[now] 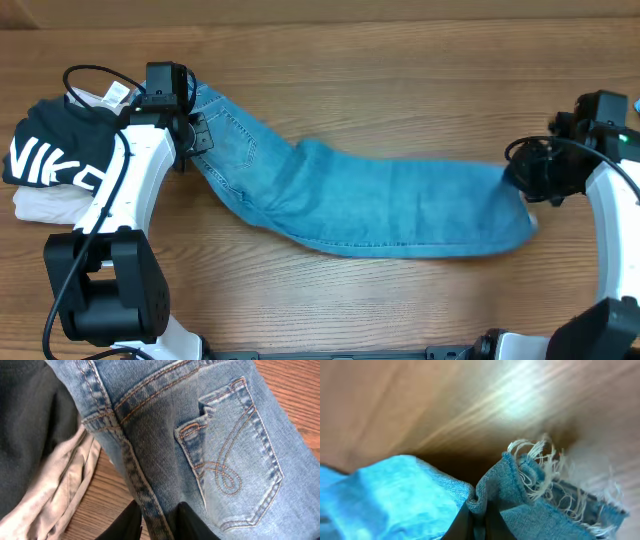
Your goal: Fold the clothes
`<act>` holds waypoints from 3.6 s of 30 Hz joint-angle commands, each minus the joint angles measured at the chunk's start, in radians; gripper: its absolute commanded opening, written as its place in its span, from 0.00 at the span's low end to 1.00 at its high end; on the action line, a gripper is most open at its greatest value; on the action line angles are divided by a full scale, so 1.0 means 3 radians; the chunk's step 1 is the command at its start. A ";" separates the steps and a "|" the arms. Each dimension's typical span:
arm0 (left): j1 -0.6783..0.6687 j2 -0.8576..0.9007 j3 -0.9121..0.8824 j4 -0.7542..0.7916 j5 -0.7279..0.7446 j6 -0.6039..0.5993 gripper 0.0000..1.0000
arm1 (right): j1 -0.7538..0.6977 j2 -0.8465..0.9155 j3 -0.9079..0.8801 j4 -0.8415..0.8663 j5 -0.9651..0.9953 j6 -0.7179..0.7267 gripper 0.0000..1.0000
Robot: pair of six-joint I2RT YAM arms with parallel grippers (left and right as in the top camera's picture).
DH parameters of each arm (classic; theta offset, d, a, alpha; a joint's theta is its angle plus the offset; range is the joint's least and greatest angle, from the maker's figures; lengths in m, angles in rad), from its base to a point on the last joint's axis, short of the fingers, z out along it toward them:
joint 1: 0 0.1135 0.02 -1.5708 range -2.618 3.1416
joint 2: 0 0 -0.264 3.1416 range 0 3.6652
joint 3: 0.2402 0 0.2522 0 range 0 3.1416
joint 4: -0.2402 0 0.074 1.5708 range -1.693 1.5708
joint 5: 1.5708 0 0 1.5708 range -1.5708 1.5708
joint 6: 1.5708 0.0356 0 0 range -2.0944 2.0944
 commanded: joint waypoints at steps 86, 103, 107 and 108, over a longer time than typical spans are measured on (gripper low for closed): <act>-0.0024 -0.0114 0.2279 -0.2251 0.0882 0.0580 0.57 | -0.0113 -0.1087 0.0609 0.2106 -0.1396 -0.0210 0.04; -0.0024 -0.0116 0.2279 -0.2187 0.0930 0.0579 0.61 | -0.0544 0.1376 0.0664 0.3784 -0.2411 0.0326 0.04; -0.0024 -0.0116 0.2279 -0.2177 0.0930 0.0579 0.62 | -0.0521 0.1518 0.0664 0.4158 -0.2564 0.0390 0.04; -0.0024 -0.0116 0.2279 -0.2176 0.0930 0.0579 0.64 | -0.0506 0.1518 0.0664 0.4362 -0.2561 0.0528 0.04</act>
